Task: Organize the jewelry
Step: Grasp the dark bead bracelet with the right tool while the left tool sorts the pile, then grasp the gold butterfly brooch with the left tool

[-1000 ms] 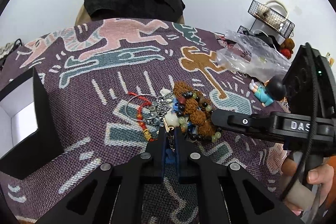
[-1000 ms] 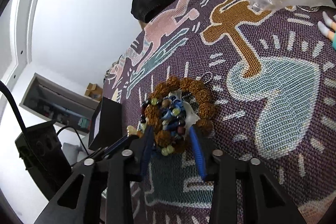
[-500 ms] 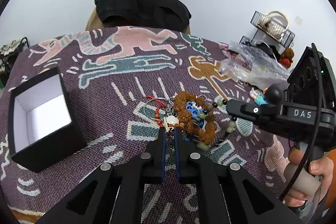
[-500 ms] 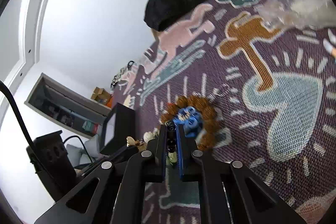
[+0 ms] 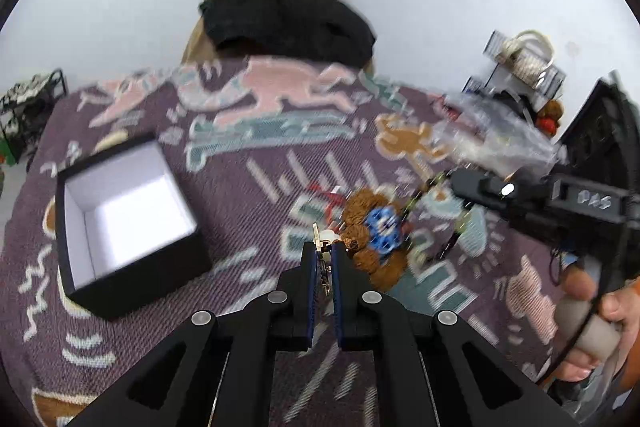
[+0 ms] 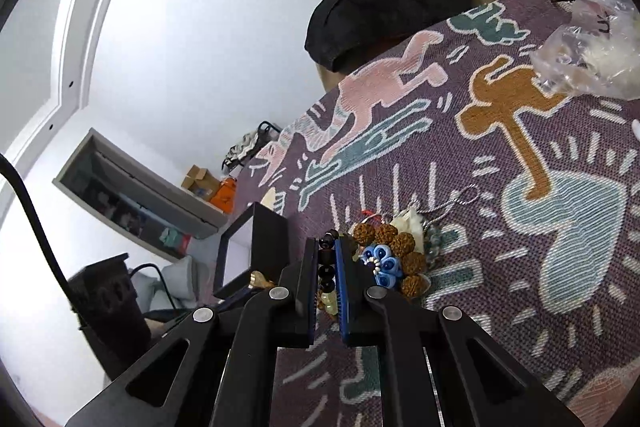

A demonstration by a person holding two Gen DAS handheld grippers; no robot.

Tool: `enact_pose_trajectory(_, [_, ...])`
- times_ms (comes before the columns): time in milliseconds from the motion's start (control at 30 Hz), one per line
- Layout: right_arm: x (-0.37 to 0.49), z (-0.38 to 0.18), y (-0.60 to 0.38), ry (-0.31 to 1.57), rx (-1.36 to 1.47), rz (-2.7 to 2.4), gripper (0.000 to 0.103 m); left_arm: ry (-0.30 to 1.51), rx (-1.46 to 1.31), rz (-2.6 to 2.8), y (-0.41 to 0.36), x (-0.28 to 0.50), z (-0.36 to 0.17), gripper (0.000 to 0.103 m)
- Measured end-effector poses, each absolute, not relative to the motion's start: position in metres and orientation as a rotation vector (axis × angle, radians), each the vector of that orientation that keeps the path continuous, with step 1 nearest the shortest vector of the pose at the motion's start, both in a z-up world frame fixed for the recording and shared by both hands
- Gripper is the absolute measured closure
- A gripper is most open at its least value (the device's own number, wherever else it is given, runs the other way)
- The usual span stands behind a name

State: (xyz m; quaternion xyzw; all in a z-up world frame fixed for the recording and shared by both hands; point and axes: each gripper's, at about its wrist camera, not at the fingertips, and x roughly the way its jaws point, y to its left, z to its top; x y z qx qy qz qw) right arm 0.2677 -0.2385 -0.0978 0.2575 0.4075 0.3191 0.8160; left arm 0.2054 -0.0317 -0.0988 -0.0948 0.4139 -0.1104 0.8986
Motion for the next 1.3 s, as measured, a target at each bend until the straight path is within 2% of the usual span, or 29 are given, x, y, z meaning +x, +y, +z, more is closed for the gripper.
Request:
enact_pose_trajectory(233, [0.263, -0.112, -0.226, 0.903, 0.54, 0.689, 0.093, 0.972, -0.246, -0.173, -0.015, 0.204, -0.135, 0.095])
enact_pose_trajectory(500, [0.265, -0.117, -0.213, 0.919, 0.524, 0.713, 0.093, 0.967, -0.251, -0.16, -0.005, 0.191, -0.136, 0.095])
enact_pose_trajectory(600, [0.265, -0.121, -0.206, 0.931, 0.516, 0.721, 0.093, 0.939, -0.252, -0.154, -0.001, 0.188, -0.13, 0.102])
enact_pose_trajectory(700, [0.266, -0.127, -0.204, 0.943, 0.51, 0.706, 0.093, 0.91, -0.252, -0.155, 0.003, 0.184, -0.121, 0.103])
enact_pose_trajectory(867, [0.27, -0.132, -0.205, 0.956, 0.517, 0.684, 0.093, 0.884, -0.197, -0.147, 0.002, 0.181, -0.111, 0.103])
enact_pose_trajectory(1000, [0.267, -0.13, -0.204, 0.946, 0.502, 0.685, 0.093, 0.943, -0.182, -0.181, -0.011, 0.189, -0.116, 0.1])
enact_pose_trajectory(1033, [0.266, -0.129, -0.205, 0.943, 0.5, 0.683, 0.093, 0.952, -0.177, -0.186, -0.014, 0.19, -0.118, 0.094])
enact_pose_trajectory(1100, [0.264, -0.126, -0.209, 0.934, 0.496, 0.678, 0.093, 0.967, -0.146, -0.176, -0.021, 0.193, -0.122, 0.071])
enact_pose_trajectory(1133, [0.264, -0.124, -0.211, 0.929, 0.494, 0.676, 0.093, 0.965, -0.133, -0.166, -0.023, 0.193, -0.123, 0.048])
enact_pose_trajectory(1167, [0.263, -0.123, -0.213, 0.924, 0.492, 0.673, 0.093, 0.948, -0.122, -0.156, -0.025, 0.191, -0.123, 0.034])
enact_pose_trajectory(1300, [0.263, -0.121, -0.223, 0.912, 0.493, 0.658, 0.093, 0.921, -0.091, -0.163, -0.032, 0.192, -0.124, 0.03])
